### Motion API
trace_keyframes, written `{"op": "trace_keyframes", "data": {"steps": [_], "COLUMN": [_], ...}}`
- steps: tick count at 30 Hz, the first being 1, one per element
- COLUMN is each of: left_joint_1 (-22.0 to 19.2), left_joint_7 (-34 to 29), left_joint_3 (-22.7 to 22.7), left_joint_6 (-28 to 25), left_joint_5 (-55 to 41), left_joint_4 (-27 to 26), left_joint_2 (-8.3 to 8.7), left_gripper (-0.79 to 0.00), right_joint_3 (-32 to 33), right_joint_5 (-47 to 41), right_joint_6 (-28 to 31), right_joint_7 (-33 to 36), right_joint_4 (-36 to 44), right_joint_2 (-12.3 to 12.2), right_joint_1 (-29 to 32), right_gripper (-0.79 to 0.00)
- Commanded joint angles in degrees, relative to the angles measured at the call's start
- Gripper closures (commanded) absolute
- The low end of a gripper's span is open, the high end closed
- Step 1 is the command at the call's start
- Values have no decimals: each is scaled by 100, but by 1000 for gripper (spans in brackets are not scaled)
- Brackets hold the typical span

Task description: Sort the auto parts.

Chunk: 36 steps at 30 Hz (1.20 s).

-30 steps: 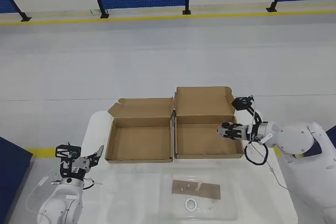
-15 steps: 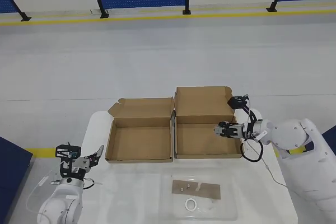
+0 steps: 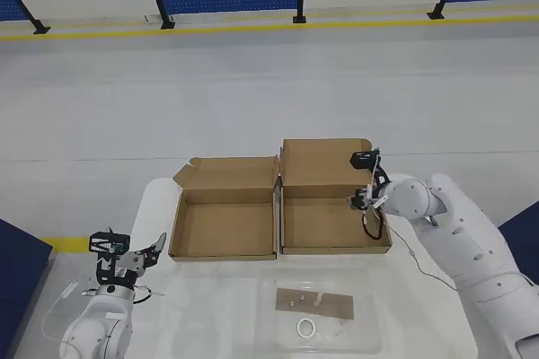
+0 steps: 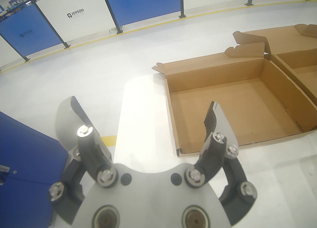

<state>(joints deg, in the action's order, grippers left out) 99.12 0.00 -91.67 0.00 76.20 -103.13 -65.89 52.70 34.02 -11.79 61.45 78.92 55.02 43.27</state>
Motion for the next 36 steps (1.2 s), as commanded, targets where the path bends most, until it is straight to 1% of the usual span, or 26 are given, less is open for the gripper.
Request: {"op": "trace_keyframes", "data": {"steps": [1,6,15,22,26,32,36], "left_joint_1": [0,0,0,0,0,0,0], "left_joint_7": [0,0,0,0,0,0,0], "left_joint_3": [0,0,0,0,0,0,0], "left_joint_6": [0,0,0,0,0,0,0], "left_joint_5": [0,0,0,0,0,0,0], "left_joint_4": [0,0,0,0,0,0,0], "left_joint_2": [0,0,0,0,0,0,0], "left_gripper": [-785,-785,-785,-785,-785,-785,-785], "right_joint_3": [-227,-670,-1173,-1173,-1214,-1369,-1480], "right_joint_5": [125,269,221,221,409,583,547], "right_joint_6": [-163,-414,-504,-504,-602,-825,-854], "right_joint_7": [29,21,-156,-156,-329,-412,-405], "right_joint_4": [-280,-924,-1835,-1835,-1939,-2346,-2695], "right_joint_2": [86,305,669,669,697,862,1015], "right_joint_1": [-164,-439,-722,-722,-647,-792,-934], "right_gripper": [0,0,0,0,0,0,0]}}
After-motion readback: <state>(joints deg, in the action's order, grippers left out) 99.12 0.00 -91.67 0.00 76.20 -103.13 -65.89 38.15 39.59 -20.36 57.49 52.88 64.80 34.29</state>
